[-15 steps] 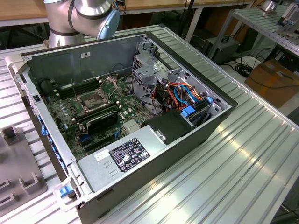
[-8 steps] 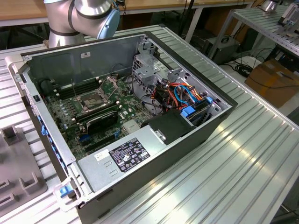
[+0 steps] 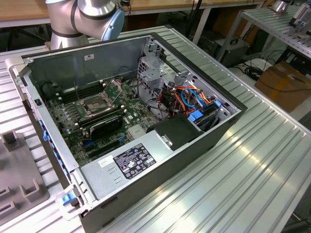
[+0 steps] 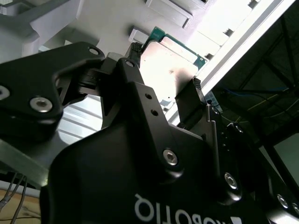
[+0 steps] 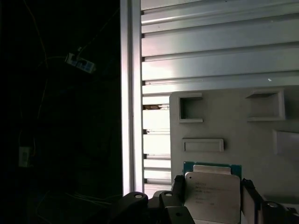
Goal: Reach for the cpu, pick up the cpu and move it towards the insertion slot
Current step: 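Pick up the cpu and move it towards the insertion slot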
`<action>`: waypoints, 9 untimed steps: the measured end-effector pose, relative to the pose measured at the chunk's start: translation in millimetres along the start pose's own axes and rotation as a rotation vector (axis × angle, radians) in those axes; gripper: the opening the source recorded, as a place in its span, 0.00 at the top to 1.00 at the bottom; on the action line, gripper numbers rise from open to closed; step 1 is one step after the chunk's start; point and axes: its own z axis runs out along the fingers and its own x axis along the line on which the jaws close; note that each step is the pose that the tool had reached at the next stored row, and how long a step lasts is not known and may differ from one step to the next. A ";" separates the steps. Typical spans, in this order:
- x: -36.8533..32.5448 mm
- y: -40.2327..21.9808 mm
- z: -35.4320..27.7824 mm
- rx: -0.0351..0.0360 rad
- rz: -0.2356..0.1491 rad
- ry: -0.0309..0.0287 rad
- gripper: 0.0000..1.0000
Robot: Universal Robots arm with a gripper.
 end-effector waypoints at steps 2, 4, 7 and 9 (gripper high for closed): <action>0.0 0.0 -1.2 0.0001 0.000 0.0000 0.45; -0.1 0.1 -2.2 0.0000 0.000 0.0000 0.45; -0.2 0.1 -2.6 0.0000 0.000 -0.0001 0.45; -0.5 0.1 -3.3 0.0000 0.000 0.0000 0.45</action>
